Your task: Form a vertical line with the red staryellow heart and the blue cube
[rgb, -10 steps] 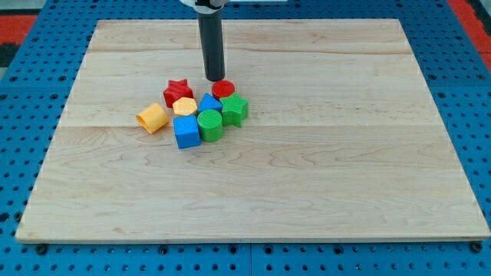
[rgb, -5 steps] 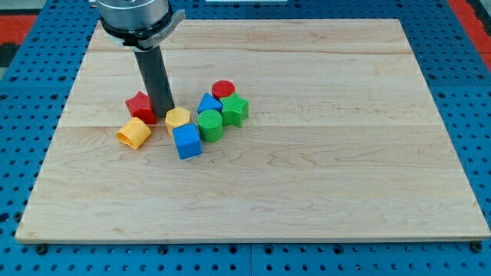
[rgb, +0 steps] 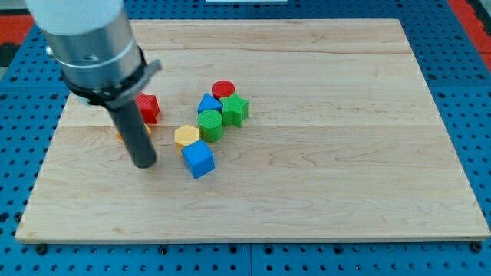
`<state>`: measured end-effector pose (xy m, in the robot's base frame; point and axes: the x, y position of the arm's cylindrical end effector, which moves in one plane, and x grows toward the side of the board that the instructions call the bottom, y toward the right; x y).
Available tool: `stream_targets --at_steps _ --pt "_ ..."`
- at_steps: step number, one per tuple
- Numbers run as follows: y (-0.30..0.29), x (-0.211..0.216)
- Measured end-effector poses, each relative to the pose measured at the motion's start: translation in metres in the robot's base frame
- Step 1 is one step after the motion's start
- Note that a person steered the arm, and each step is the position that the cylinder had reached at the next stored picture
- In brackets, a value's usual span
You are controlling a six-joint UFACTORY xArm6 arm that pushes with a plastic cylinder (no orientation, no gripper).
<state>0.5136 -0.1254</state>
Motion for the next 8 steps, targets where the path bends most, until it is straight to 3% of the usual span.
stream_targets --at_steps 3,8 --pt "0.058 -0.044" --pt "0.037 -0.029"
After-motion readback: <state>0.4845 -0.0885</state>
